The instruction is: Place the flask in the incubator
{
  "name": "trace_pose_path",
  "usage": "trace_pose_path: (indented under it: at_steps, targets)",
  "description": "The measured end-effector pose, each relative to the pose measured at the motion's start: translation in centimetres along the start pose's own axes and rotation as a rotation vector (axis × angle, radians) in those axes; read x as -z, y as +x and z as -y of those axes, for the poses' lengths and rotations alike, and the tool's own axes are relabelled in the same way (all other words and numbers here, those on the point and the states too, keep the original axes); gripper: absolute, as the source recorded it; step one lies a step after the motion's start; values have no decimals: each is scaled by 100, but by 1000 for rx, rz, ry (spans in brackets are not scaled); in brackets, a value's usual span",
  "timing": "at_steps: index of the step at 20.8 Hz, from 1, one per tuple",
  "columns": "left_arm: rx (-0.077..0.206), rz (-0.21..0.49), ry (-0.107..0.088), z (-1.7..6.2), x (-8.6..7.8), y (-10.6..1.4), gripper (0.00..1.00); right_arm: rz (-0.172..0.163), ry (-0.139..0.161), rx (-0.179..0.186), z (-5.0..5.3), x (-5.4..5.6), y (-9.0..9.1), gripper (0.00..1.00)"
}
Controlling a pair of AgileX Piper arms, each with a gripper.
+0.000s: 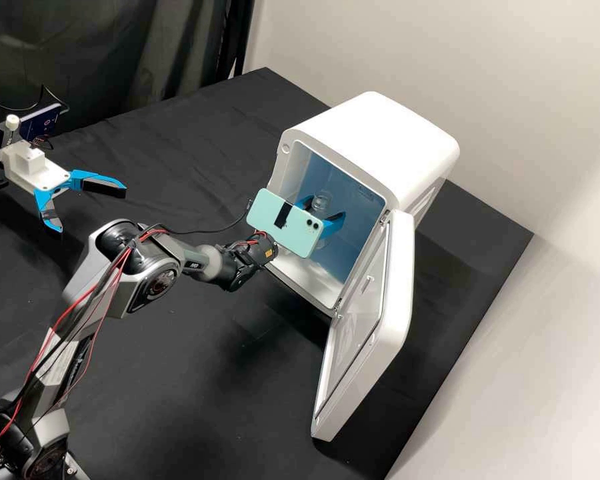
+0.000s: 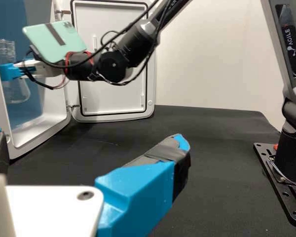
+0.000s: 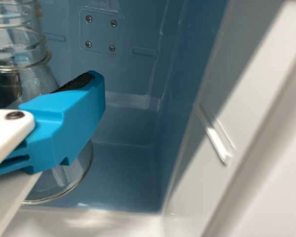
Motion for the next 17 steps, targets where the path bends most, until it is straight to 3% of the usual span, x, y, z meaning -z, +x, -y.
trace_pose_path:
  at_steps: [3, 7, 9, 13, 17]
  targets:
    - [12, 1, -2, 24, 3, 10, 100, 20, -8, 16, 0, 24, 115, 0]
    - [20, 7, -5, 36, -1, 25, 100, 31, -14, 5, -10, 33, 216, 0]
    - [25, 9, -7, 46, -4, 29, 100, 43, -5, 7, 12, 8, 232, 0]
    - [32, 14, -9, 60, -11, 37, 100, 60, -40, 30, 110, -74, 304, 0]
    - [31, 11, 8, 59, -8, 37, 100, 80, -39, 29, 133, -165, 404, 0]
